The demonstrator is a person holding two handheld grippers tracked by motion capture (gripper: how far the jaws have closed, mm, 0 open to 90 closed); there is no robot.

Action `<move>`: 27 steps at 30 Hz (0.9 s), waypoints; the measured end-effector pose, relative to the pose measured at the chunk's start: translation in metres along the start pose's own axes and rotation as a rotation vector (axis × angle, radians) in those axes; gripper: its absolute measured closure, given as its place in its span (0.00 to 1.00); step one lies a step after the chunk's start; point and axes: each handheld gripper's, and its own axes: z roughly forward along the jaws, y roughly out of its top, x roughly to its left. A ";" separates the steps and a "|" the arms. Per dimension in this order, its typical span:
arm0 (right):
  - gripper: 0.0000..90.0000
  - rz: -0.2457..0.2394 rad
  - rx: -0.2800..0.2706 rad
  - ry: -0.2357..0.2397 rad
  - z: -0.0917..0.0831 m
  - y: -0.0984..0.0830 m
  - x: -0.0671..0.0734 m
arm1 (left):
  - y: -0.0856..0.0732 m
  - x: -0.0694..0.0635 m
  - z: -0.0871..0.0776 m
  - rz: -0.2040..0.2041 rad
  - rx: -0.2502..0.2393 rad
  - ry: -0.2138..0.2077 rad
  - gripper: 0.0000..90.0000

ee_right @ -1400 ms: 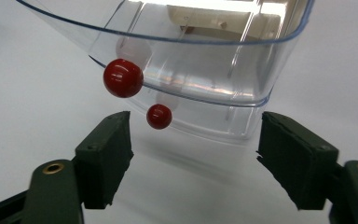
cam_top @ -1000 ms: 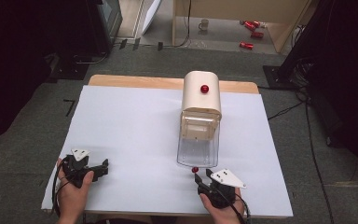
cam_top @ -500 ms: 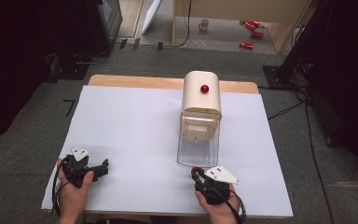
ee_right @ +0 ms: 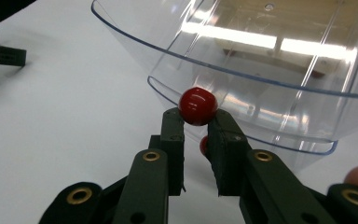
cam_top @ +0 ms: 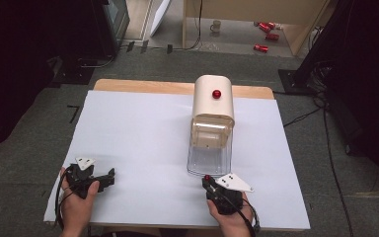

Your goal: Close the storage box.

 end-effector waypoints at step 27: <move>0.92 0.011 -0.067 -0.044 0.009 0.062 -0.025 | 0.000 0.000 0.000 0.002 0.001 0.000 0.00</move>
